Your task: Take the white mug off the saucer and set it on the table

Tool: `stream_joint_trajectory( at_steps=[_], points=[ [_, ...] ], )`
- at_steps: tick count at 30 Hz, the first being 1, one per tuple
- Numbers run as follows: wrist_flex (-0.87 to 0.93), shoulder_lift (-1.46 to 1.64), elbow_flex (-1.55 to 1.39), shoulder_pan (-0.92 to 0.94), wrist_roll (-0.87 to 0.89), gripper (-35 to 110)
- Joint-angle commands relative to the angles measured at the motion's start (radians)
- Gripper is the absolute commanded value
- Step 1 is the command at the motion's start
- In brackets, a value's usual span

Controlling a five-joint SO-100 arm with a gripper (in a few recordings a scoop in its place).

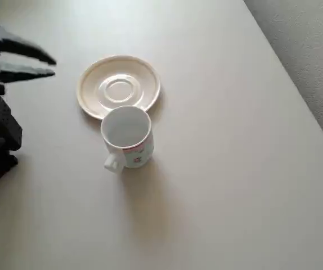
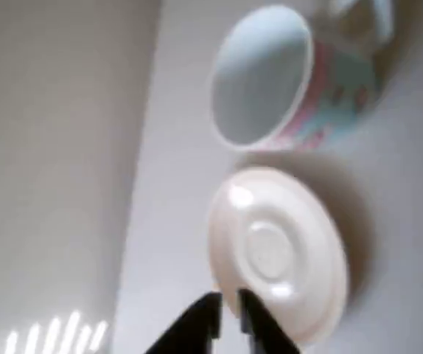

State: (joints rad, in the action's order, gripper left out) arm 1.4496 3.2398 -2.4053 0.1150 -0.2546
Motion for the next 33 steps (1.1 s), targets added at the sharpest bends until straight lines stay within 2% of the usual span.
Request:
stream_joint_trajectory(
  at_steps=[1,10,15,18,33],
  points=[
    [-0.008,0.055,-0.238,-0.043,0.014,-2],
    [-0.092,0.055,-0.535,-0.046,0.110,-2],
    [-0.095,0.055,-0.541,-0.025,0.141,-1],
    [-0.095,0.055,-0.541,-0.038,0.135,12],
    [-0.095,0.055,-0.541,-0.041,0.133,12]
  ],
)
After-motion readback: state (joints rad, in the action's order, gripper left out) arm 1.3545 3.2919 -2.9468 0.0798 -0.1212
